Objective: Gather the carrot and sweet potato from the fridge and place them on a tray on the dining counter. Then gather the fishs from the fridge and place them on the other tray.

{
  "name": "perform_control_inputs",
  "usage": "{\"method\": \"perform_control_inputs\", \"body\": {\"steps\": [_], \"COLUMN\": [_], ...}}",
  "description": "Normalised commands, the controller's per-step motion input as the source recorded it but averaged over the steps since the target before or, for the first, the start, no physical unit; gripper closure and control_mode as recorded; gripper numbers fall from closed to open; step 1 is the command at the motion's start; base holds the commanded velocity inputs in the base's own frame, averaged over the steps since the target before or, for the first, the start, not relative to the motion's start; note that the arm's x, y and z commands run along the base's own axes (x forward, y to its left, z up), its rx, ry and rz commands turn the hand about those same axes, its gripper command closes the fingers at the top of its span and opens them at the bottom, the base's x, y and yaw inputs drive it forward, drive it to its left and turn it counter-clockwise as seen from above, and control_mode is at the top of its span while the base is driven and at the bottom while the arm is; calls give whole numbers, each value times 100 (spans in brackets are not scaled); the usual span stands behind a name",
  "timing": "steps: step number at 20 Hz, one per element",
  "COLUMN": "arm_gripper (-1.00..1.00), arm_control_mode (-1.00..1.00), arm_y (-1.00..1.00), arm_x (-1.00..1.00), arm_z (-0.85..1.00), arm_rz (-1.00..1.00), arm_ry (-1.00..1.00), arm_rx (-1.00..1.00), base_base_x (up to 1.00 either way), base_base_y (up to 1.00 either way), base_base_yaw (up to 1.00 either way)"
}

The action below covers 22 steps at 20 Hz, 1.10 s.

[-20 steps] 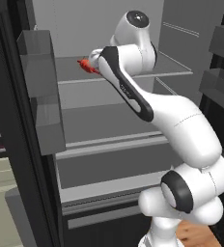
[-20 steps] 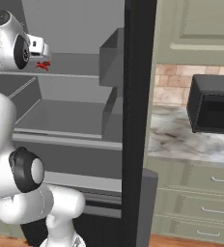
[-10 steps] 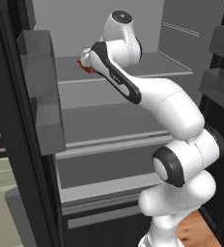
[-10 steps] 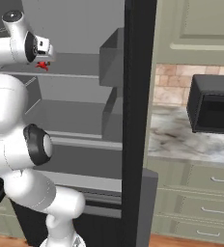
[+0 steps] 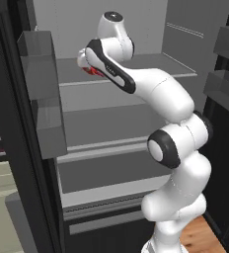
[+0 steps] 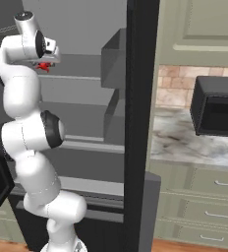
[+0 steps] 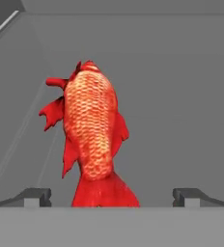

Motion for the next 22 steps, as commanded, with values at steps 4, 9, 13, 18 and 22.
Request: {"method": "perform_control_inputs", "body": {"steps": [4,9,13,18,22], "arm_gripper": [-100,-100,-100,100,100], "arm_control_mode": [-100,-100,-100,-100,-100], "arm_y": [18,28,29,35,10], "arm_x": [57,44,38,34,5], "arm_z": [-12,-12,-20,-23,-12], "arm_rz": [-2,-2,-2,-2,0], "arm_ry": [8,8,9,13,7], "arm_rx": [-1,-1,-2,-4,0], "base_base_x": [0,0,0,0,0], "base_base_y": [0,0,0,0,0], "base_base_yaw": [0,0,0,0,0]}}
